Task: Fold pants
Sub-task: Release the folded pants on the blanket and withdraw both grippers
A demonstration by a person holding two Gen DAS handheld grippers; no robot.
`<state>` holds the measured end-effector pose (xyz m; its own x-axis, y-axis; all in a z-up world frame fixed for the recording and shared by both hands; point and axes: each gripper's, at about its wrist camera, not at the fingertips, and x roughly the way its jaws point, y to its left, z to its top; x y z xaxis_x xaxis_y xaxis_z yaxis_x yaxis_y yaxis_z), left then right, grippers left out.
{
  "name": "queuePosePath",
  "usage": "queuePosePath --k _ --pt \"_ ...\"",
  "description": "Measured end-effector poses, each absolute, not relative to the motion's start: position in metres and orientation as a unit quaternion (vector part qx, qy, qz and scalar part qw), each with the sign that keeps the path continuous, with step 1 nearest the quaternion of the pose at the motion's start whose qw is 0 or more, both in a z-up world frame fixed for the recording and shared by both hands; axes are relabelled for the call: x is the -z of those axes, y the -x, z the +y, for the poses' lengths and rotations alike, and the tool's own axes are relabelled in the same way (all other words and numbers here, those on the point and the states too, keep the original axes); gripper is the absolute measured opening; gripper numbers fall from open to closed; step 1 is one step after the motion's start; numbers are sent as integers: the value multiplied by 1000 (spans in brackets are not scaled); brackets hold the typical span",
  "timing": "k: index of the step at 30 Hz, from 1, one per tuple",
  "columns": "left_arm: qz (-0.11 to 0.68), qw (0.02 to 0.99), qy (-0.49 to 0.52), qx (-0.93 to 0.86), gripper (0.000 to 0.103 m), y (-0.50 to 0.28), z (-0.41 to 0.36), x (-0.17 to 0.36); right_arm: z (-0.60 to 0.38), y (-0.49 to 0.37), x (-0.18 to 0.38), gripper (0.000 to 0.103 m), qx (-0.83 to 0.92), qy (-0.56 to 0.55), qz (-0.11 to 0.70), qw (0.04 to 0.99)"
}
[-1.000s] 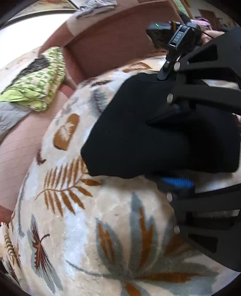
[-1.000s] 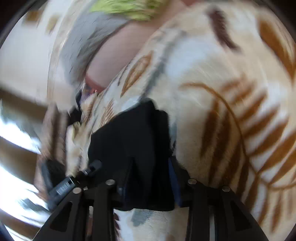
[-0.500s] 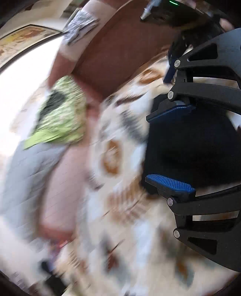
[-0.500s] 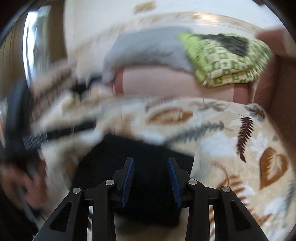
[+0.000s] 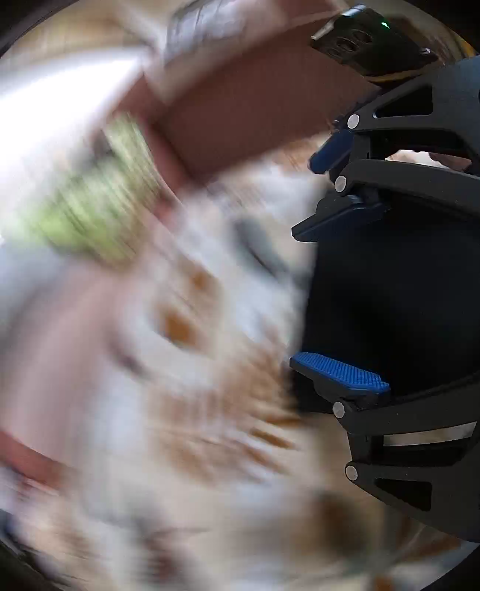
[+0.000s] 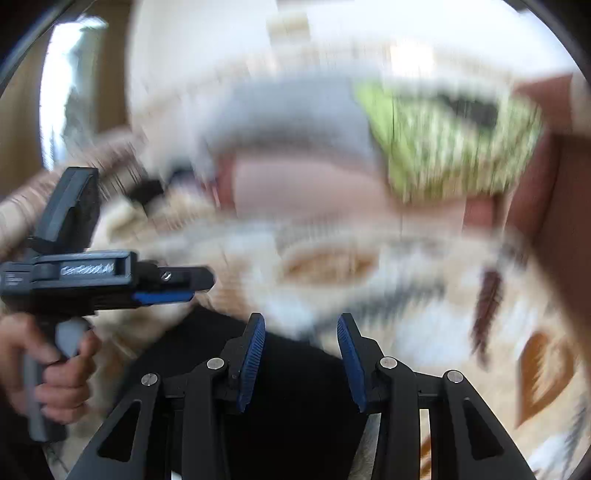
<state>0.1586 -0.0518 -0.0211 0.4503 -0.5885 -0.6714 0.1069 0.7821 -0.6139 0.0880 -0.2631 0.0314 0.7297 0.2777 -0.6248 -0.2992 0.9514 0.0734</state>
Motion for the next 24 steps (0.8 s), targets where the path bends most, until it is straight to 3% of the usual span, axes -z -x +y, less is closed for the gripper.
queuePosePath --k 1,7,10,11,12,15,20,24 --pt "455 824 257 220 61 -156 -48 22 -262 -104 -5 40 -165 4 402 901" --pt "444 835 244 214 63 -147 -51 0 -277 -91 -14 43 -155 -37 382 910" --pt "404 865 221 197 63 -124 -50 -26 -279 -65 -36 42 -137 -34 327 934" --pt "392 878 199 190 70 -113 -53 -33 -280 -51 -43 42 -130 -28 313 940" --pt "380 893 162 180 83 -96 -60 -40 -278 -43 -47 42 -125 -23 307 943" --pt "364 911 92 172 102 -52 -70 -47 -277 -13 -57 42 -93 -7 301 949" --pt "387 916 -13 109 102 16 -89 -42 -276 40 -59 42 -73 -33 311 947" --pt "369 922 8 113 102 55 -82 -59 -267 70 -63 47 -89 -45 287 953"
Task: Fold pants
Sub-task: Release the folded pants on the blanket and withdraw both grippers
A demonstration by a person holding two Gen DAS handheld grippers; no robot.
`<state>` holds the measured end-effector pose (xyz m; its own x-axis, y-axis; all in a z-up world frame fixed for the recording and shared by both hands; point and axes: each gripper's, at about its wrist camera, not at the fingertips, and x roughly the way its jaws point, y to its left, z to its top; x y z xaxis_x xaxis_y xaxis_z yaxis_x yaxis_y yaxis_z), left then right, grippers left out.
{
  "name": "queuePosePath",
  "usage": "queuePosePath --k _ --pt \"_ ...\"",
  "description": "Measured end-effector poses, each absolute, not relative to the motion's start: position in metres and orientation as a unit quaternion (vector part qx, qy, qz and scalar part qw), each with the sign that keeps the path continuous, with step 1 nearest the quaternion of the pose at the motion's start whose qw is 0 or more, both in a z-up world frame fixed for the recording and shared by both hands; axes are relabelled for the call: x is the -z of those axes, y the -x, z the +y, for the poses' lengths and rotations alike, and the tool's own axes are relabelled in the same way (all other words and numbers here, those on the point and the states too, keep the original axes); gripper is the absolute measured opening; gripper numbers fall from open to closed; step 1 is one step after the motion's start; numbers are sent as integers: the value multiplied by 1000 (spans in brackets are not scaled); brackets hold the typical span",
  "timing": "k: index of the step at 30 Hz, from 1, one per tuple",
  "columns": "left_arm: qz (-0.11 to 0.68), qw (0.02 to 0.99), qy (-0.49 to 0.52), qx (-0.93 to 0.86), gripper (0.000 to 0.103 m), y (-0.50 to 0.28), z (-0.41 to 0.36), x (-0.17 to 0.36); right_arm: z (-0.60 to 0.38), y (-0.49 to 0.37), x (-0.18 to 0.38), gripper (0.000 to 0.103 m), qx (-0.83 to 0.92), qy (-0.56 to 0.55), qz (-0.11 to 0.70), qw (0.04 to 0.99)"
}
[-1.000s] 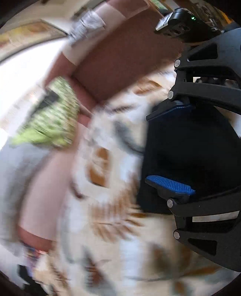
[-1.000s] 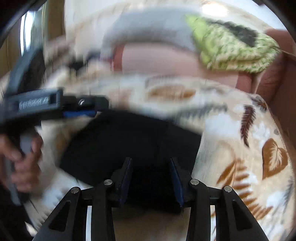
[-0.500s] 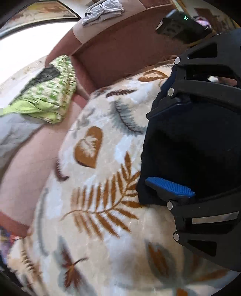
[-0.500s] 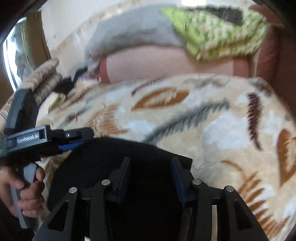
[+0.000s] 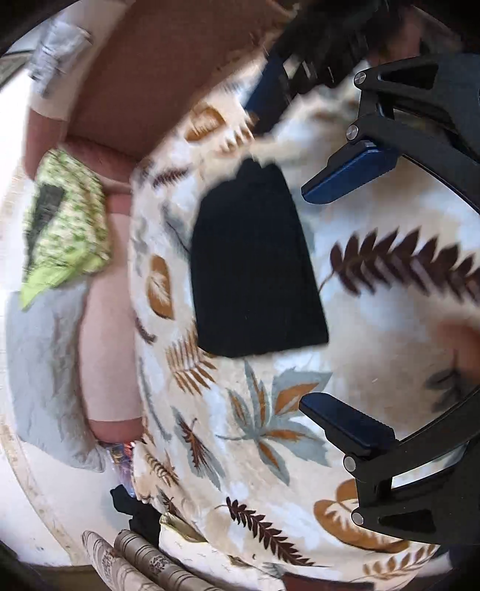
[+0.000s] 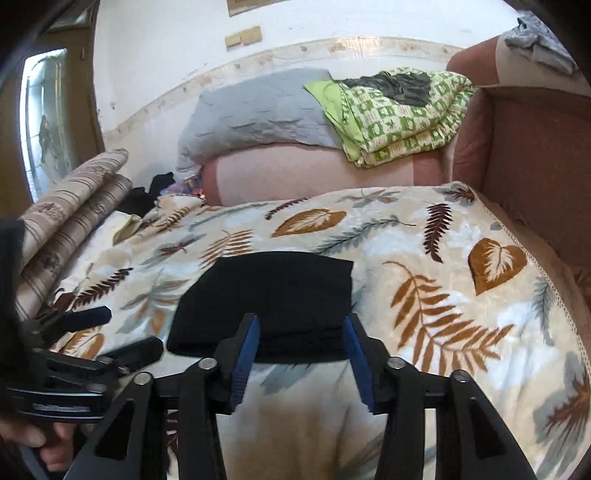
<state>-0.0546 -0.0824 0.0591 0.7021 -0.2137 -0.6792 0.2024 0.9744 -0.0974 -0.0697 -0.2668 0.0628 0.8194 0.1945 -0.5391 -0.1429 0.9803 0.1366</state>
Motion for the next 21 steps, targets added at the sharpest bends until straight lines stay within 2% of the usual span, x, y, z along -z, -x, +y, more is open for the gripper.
queuePosePath --k 3,7,21 --pt "360 930 21 71 102 69 -75 -44 -257 81 -56 47 -82 -34 298 950" --pt "395 916 29 66 102 62 -76 -20 -248 89 -49 47 -66 -6 299 952" --pt "395 914 4 96 102 70 -89 -11 -247 81 -31 47 -14 18 314 949"
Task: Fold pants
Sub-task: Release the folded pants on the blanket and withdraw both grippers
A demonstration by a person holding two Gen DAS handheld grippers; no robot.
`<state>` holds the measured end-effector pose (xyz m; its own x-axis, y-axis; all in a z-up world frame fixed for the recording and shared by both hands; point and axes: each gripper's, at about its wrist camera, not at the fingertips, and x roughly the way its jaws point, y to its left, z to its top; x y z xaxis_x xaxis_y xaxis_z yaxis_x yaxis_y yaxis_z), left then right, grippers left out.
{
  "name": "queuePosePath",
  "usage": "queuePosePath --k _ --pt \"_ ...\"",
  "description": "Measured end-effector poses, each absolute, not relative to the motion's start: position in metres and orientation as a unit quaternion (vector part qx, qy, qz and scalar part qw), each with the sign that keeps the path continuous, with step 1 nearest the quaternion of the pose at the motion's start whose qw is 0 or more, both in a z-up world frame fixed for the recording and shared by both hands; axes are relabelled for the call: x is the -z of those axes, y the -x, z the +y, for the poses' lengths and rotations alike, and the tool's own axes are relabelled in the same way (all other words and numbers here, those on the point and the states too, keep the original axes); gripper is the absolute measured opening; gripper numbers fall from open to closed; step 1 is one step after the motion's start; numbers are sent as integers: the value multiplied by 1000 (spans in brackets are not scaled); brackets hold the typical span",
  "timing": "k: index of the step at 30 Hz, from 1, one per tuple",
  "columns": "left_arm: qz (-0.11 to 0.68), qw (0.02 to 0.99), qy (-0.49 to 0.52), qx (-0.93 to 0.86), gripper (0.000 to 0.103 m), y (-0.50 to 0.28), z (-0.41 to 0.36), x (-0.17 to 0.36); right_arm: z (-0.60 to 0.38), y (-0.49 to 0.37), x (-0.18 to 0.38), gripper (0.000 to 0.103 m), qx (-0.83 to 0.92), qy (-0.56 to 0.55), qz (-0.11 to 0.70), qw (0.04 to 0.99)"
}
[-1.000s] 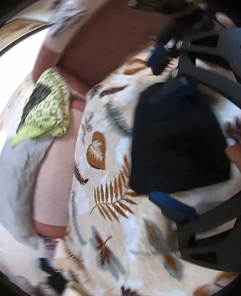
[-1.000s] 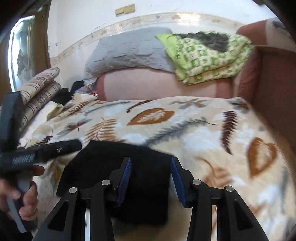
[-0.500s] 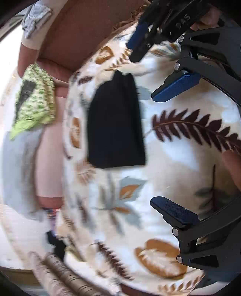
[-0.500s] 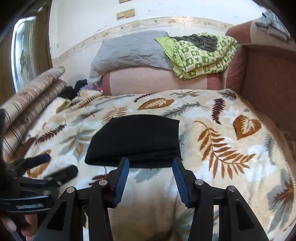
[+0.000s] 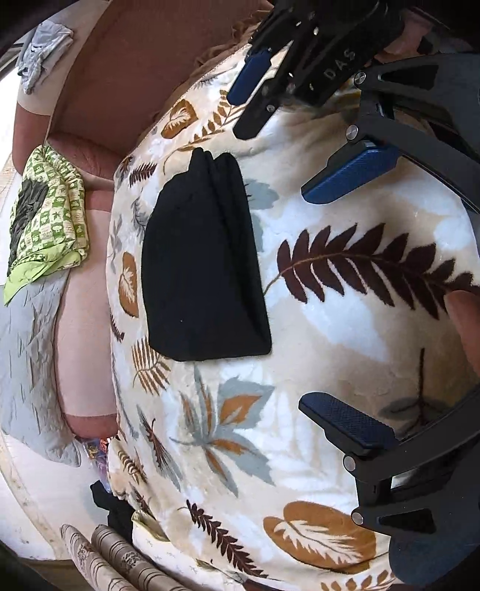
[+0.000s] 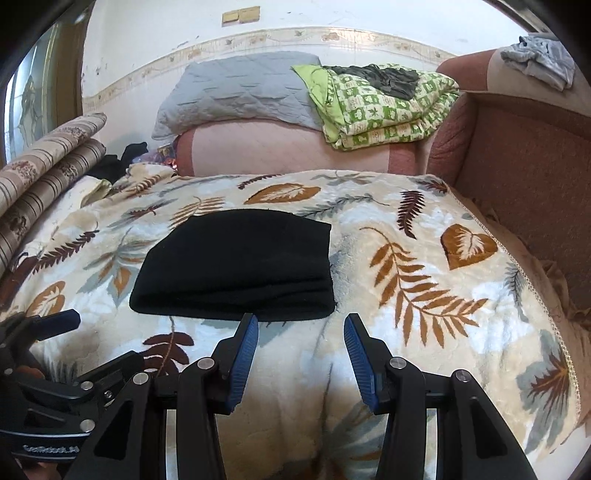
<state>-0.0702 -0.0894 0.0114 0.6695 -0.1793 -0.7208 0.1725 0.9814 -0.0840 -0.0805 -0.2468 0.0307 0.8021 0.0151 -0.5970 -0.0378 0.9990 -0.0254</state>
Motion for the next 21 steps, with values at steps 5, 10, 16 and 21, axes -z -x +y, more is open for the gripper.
queuePosePath --k 5,10,16,21 --pt "394 914 13 94 102 70 -84 -12 -242 80 -28 47 -13 33 316 948" --pt "399 913 17 88 102 68 -80 -10 -243 81 -29 47 -13 34 315 948" --pt "398 913 18 87 102 68 -80 -10 -243 82 -29 47 -13 32 314 949" --pt "389 917 18 89 102 72 -81 -11 -243 83 -29 47 -12 33 314 949"
